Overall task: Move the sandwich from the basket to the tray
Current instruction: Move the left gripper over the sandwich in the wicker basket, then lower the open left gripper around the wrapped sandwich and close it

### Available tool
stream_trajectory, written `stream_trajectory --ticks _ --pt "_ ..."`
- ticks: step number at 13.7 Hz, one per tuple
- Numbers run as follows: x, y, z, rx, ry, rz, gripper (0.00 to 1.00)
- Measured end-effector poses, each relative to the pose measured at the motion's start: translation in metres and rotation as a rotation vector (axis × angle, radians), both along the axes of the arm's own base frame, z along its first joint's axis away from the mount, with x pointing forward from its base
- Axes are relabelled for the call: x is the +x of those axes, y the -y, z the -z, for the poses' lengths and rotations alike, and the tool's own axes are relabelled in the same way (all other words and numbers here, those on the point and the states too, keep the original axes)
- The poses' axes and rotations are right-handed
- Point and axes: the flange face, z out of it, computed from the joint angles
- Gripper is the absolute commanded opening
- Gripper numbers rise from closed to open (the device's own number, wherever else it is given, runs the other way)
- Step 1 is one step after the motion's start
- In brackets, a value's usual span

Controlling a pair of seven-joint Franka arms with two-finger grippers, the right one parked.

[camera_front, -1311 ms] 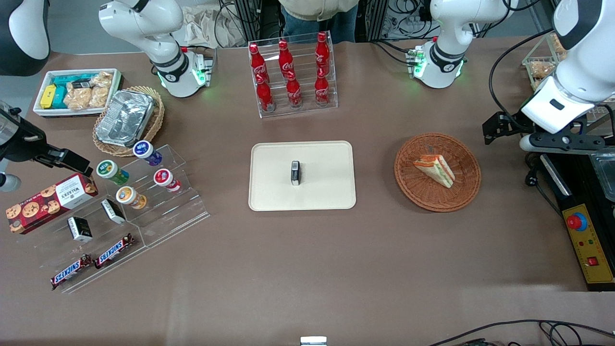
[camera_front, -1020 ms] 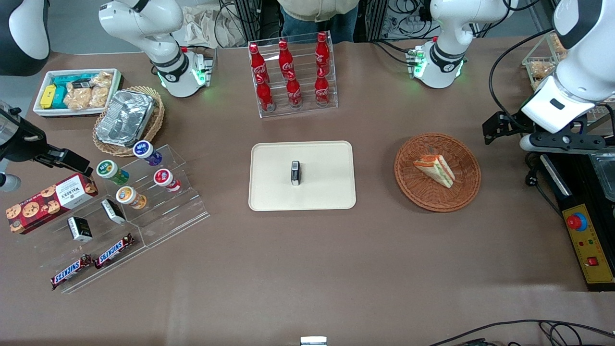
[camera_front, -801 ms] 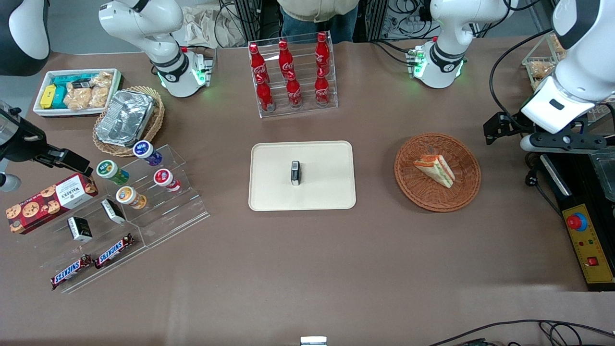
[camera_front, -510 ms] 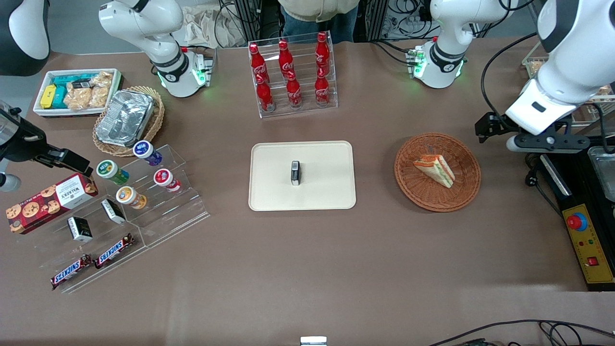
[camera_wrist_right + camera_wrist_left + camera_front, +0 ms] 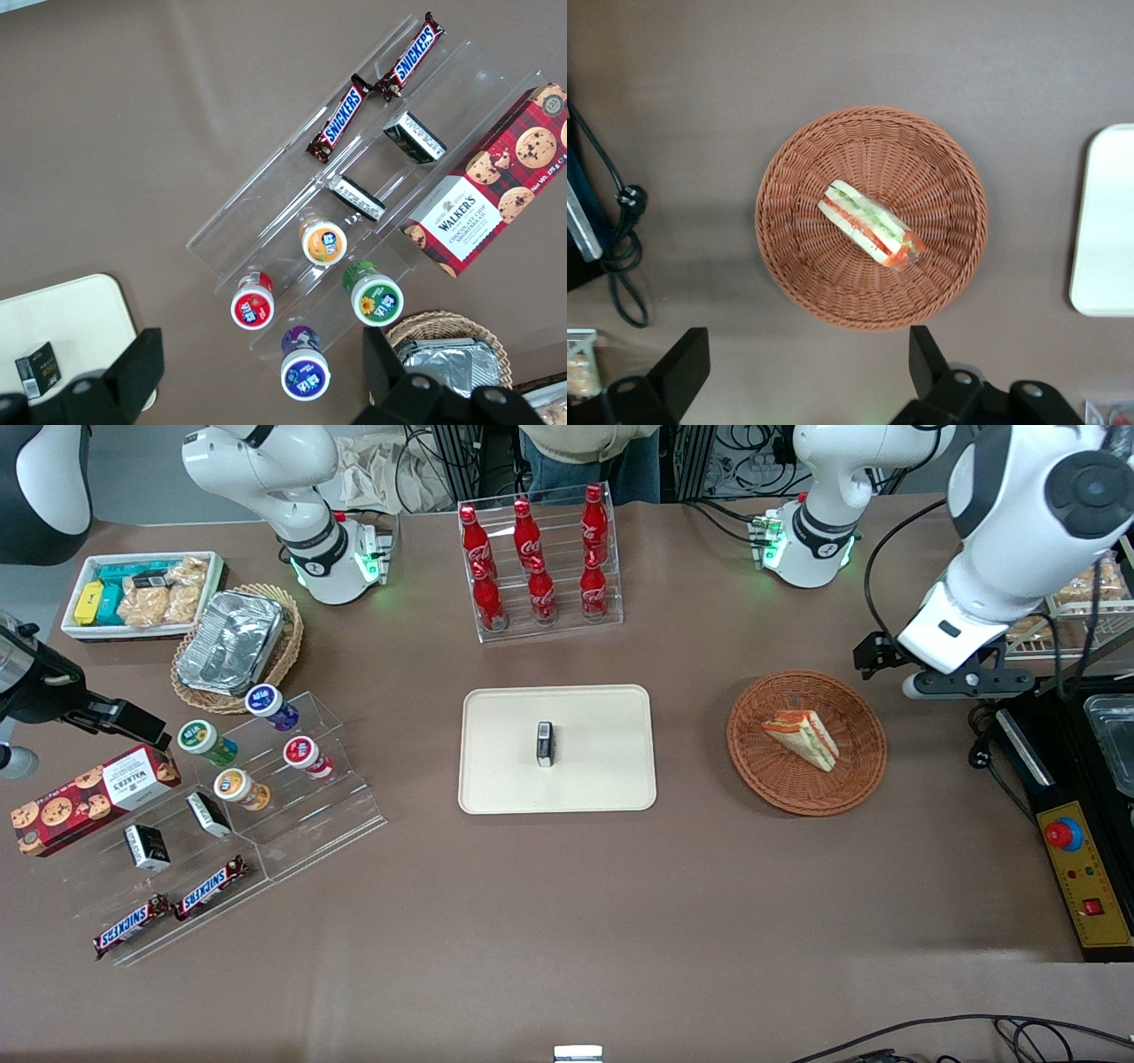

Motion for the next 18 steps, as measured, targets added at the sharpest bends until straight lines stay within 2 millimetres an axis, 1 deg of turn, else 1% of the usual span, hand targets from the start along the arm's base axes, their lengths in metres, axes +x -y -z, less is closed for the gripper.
stream_trajectory --ticks 4,6,8,11,14,16,18 --pt "-0.012 -0.002 0.050 -0.007 0.035 -0.160 1.00" --pt "-0.016 -0.002 0.068 -0.012 0.036 -0.277 1.00" --pt "-0.016 -0.002 0.081 -0.022 0.035 -0.374 1.00" --pt "-0.009 0.001 0.104 -0.043 0.028 -0.496 1.00" --pt "-0.003 0.004 0.127 -0.034 0.006 -0.589 1.00" --pt "-0.001 0.006 0.139 -0.030 -0.003 -0.654 1.00" --pt "0.003 0.016 0.149 -0.040 0.027 -0.746 1.00"
